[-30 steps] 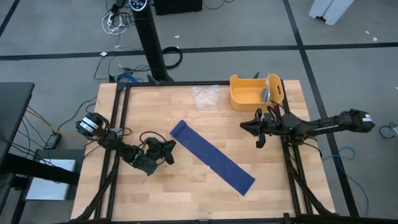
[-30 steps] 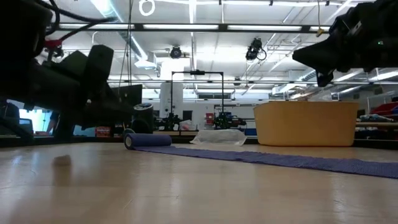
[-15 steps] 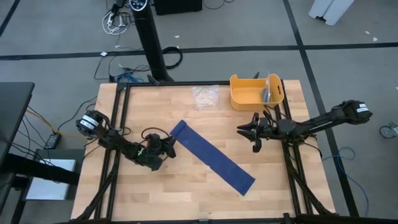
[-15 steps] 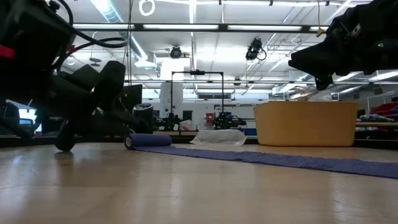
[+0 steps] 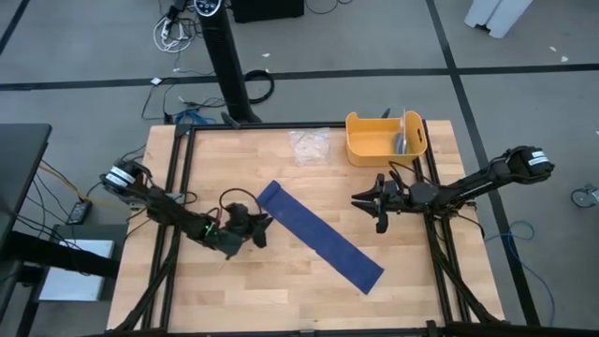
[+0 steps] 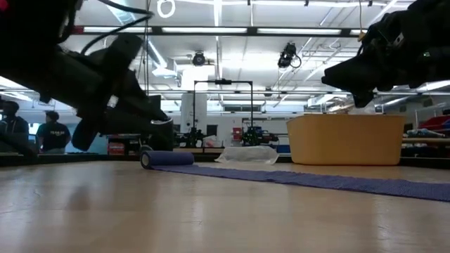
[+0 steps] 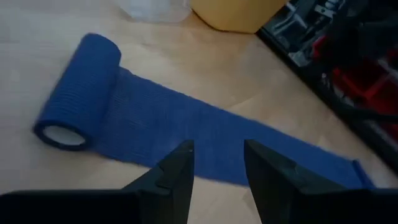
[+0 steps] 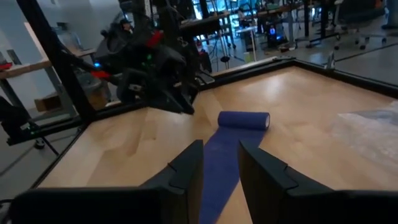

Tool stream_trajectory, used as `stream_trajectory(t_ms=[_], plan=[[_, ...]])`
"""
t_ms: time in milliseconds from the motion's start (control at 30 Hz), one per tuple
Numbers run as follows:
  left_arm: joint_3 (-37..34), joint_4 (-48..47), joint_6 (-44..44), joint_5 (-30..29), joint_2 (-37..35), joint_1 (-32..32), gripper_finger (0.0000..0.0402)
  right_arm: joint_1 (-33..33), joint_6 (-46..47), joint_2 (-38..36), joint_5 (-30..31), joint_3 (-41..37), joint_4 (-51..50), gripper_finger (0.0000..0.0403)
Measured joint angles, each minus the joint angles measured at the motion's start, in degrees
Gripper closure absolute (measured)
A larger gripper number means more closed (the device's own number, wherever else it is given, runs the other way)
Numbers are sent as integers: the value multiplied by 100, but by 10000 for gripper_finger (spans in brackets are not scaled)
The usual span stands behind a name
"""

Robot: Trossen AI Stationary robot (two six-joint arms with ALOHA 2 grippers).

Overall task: Roll bandage
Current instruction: Roll the violet bandage

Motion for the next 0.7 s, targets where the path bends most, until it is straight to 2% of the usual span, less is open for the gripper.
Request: stream_trajectory(t_ms=[133,267,367,467,500,533,600,700], plan=[[129,-1563,-355,-30,-340,-14,254,0,6,193,-4,54,1,296],[539,-2847,13,89,-583,-15,254,-2,-39,393,-111,170,-1,296],[717,-2869,546,1175,-541,73,255,-4,-64,511,-304,315,0,296],[697,-1963,1189,2449,-525,218,255,-9,-142,597,-616,446,7,296],[709,-1785,1311,2614,-521,243,255,-5,-172,643,-710,487,9,296],[724,-1776,1311,2602,-520,250,255,-4,-183,687,-773,525,11,296],[846,-2312,1116,2124,-516,246,261,-4,-200,729,-816,551,17,297],[1182,-3982,81,1012,-512,162,281,-5,-308,793,-837,601,27,297]])
